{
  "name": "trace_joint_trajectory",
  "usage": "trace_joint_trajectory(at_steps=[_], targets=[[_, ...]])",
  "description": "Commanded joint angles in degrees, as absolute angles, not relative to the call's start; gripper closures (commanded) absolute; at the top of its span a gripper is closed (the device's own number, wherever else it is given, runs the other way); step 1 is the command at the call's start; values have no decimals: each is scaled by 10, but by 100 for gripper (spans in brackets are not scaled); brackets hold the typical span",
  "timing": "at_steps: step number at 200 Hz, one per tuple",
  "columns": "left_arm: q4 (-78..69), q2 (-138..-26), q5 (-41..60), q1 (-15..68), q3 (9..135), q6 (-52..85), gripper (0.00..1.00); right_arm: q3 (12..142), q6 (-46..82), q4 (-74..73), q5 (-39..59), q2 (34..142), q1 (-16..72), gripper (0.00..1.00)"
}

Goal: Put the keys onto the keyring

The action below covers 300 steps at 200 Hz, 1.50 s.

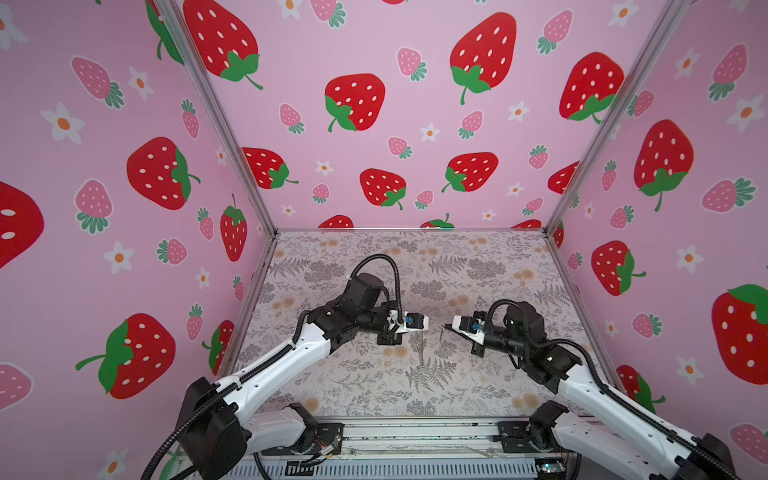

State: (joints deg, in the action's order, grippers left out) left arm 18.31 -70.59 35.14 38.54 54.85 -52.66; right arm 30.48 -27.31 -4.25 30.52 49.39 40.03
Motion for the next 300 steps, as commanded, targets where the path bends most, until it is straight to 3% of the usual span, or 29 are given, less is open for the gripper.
trace_joint_trajectory(at_steps=[1, 124, 300], targets=[[200, -716, 375, 393, 576, -531, 100, 328, -300, -66, 344, 498, 409, 100], [233, -739, 386, 406, 594, -544, 100, 364, -343, -49, 342, 545, 480, 100], [304, -757, 421, 408, 629, -562, 100, 376, -413, -11, 338, 538, 496, 100]])
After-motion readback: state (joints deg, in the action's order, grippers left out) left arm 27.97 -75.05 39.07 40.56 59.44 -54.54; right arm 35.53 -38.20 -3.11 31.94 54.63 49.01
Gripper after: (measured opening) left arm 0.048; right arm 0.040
